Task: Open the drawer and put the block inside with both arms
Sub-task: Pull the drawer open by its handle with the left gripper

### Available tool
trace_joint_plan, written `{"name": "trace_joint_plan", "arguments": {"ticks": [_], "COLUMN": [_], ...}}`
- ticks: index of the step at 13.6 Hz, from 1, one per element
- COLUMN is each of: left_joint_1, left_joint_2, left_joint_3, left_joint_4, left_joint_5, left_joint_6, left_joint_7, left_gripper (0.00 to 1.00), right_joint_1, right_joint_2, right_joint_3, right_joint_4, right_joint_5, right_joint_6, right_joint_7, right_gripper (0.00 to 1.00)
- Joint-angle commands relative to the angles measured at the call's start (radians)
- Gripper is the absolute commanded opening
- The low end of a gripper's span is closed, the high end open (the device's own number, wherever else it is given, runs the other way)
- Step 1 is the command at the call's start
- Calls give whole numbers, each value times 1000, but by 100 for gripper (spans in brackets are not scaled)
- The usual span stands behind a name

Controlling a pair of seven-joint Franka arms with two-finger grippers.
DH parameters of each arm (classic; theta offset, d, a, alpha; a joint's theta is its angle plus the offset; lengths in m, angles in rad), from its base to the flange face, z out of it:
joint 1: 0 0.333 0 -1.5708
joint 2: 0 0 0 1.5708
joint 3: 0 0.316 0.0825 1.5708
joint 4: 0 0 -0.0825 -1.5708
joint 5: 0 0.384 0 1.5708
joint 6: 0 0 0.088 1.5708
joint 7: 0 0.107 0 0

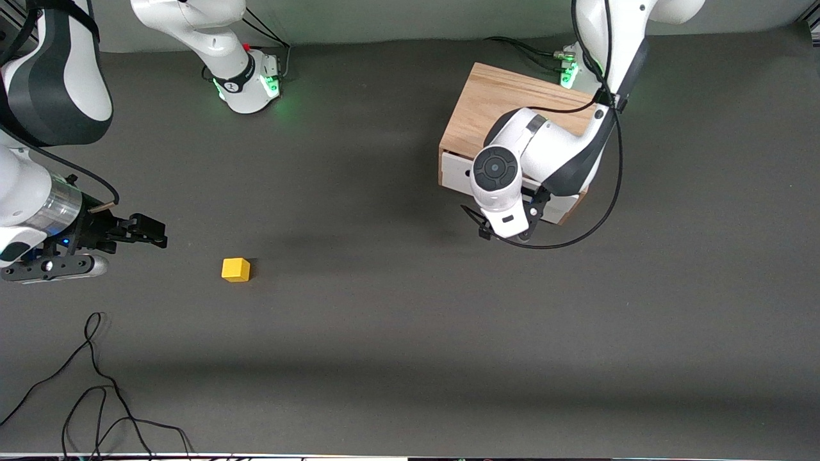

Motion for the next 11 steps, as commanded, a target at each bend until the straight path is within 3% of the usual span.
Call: {"name": "trace_joint_plan", "arguments": {"ticks": [1,11], "left_joint_1": [-13,-8], "left_joint_2": [44,147], "left_joint_3": [14,34], "left_joint_4": [73,252], "left_joint_5": [21,21], "left_joint_6": [5,4], "left_joint_7": [-28,-25], "left_gripper": [100,100], "right_joint_1": [4,4], "right_joint_2": [-17,-17], "right_joint_3": [-4,-4], "right_joint_4": [-11,-10], "right_joint_5": [1,1], "right_joint_6": [13,20], "right_joint_7": [-21,-21], "right_gripper": [100,100]}}
